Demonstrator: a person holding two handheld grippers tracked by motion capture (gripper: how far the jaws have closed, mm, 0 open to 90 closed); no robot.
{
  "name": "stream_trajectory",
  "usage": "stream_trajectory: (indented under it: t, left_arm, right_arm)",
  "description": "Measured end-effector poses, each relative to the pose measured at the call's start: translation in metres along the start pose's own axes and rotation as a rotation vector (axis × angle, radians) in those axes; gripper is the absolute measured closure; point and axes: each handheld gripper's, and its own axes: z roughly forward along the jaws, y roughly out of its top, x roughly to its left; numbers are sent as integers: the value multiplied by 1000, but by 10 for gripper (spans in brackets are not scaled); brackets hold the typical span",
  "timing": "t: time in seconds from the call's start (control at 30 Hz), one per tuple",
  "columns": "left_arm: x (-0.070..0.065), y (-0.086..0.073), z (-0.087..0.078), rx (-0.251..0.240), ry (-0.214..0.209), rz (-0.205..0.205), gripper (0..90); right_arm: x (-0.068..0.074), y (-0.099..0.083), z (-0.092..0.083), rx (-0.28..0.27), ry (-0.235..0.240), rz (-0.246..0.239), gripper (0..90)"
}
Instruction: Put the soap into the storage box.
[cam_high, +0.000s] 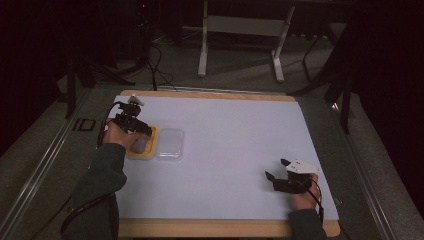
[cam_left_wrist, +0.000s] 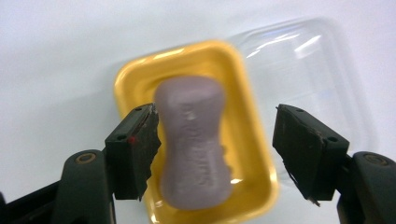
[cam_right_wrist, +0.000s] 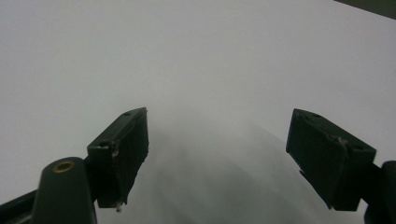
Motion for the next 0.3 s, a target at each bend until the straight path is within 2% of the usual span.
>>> stream_trajectory:
  t: [0.07, 0.1, 0.17, 0.23, 0.27, 0.3]
  left_arm:
    - [-1, 0, -3, -10, -15, 6, 325]
    - [-4, -1, -7, -22, -33, 27, 326]
    - [-6, -2, -9, -26, -32, 39, 330]
    - [-10, -4, -12, -31, -29, 67, 332]
    - [-14, -7, -15, -31, -24, 113, 332]
    - [-14, -7, -15, -31, -24, 113, 331]
  right_arm:
    - [0, 0, 0, 0, 0, 0, 206]
    - [0, 0, 0, 1, 0, 0, 206]
    - [0, 0, 0, 0, -1, 0, 206]
    - [0, 0, 0, 1, 0, -1, 206]
    - [0, 0, 0, 1, 0, 0, 206]
    - [0, 0, 0, 1, 0, 0, 206]
